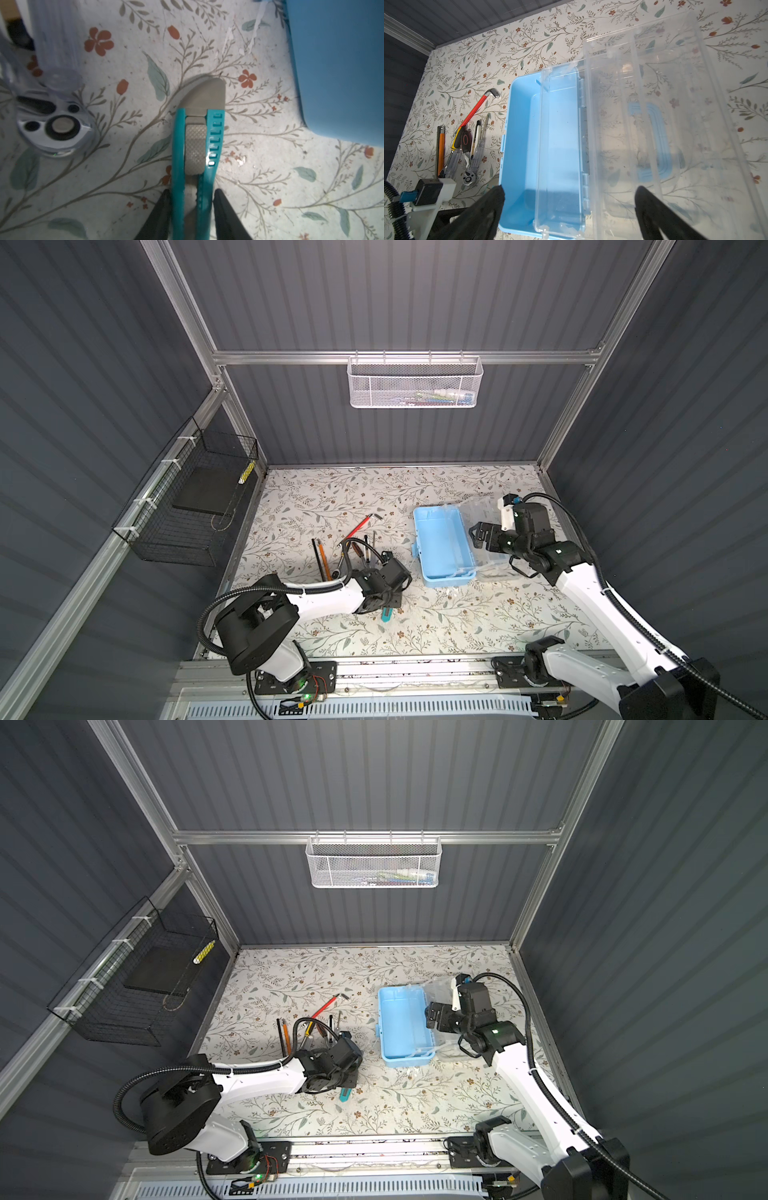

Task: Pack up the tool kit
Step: 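Lower the left gripper onto the teal utility knife and grasp it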

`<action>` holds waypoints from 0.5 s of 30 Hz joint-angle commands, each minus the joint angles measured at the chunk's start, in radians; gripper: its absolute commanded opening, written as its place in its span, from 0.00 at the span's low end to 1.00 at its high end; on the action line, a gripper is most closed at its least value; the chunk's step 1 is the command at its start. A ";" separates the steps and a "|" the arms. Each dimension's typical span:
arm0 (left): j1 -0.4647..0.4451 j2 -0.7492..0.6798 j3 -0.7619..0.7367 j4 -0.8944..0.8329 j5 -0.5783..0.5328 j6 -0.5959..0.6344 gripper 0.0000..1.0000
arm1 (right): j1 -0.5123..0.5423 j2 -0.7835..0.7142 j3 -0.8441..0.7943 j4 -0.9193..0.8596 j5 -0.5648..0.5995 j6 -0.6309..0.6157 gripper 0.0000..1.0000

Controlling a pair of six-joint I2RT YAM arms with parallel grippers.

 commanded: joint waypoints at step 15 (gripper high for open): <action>-0.002 -0.054 -0.039 -0.010 -0.002 0.001 0.23 | -0.009 -0.050 -0.029 0.045 -0.053 0.027 0.99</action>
